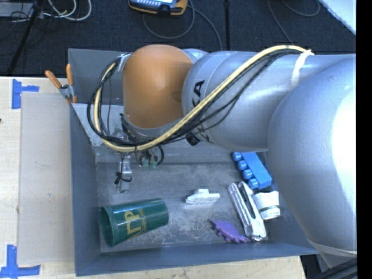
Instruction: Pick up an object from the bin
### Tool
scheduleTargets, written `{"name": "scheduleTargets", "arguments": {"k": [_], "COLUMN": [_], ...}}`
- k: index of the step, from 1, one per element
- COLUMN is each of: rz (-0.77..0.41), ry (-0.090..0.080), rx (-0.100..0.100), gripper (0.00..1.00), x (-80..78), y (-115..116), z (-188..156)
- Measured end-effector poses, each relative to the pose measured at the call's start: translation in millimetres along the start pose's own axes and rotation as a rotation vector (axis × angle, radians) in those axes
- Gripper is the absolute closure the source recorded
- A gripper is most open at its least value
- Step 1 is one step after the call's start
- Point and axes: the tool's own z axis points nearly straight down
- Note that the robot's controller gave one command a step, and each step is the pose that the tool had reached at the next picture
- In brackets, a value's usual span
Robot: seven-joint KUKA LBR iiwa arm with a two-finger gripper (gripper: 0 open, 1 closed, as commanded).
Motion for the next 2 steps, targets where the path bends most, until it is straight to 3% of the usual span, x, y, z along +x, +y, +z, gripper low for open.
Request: {"name": "scheduleTargets", "arguments": {"k": [2], "rz": [0.001], "ry": [-0.009], "rx": [-0.002], "gripper": [0.0], "x": [-1.9], "y": [-1.0], "z": [-3.7]}}
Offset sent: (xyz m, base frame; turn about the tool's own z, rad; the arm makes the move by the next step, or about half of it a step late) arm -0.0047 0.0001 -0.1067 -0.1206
